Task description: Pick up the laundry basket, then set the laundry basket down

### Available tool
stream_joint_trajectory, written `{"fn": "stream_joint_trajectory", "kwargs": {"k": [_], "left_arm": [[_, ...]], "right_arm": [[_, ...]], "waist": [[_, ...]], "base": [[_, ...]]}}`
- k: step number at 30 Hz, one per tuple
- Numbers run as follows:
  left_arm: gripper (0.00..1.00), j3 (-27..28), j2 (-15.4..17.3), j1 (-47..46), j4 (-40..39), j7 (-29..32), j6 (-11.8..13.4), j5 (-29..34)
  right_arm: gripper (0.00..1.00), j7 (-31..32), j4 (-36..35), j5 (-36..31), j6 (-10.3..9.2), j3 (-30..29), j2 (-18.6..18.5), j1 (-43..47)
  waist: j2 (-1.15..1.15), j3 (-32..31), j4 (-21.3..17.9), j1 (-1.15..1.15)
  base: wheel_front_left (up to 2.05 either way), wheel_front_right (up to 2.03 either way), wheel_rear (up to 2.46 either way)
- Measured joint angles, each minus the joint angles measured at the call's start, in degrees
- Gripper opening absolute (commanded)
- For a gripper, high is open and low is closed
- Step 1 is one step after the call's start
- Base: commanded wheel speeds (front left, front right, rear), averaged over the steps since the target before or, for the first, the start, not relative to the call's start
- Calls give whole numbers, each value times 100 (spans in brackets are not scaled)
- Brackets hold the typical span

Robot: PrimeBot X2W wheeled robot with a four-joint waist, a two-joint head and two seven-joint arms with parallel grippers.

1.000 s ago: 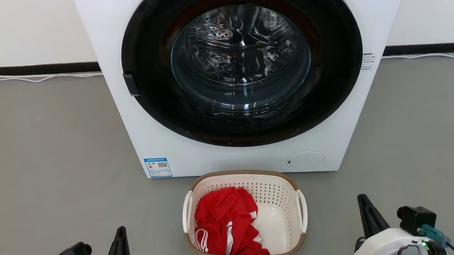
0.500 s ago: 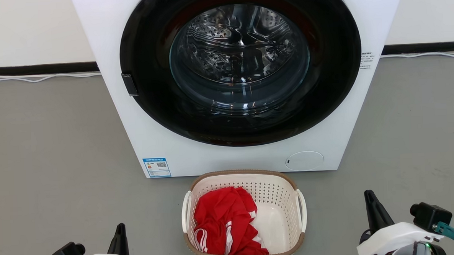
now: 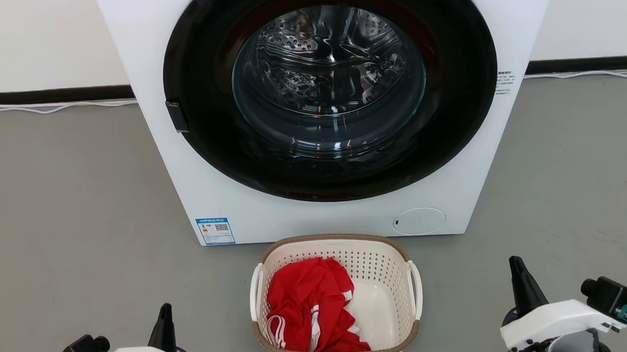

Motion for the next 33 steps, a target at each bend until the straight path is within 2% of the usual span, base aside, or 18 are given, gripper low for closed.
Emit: {"fn": "stream_joint_trajectory", "kwargs": {"k": [33], "left_arm": [[0, 121, -9, -10, -397, 530, -201, -1873]], "right_arm": [[0, 547, -475, 2395, -1, -171, 0, 21]], "waist": [[0, 27, -50, 0]], "base": [[0, 0, 0]]}}
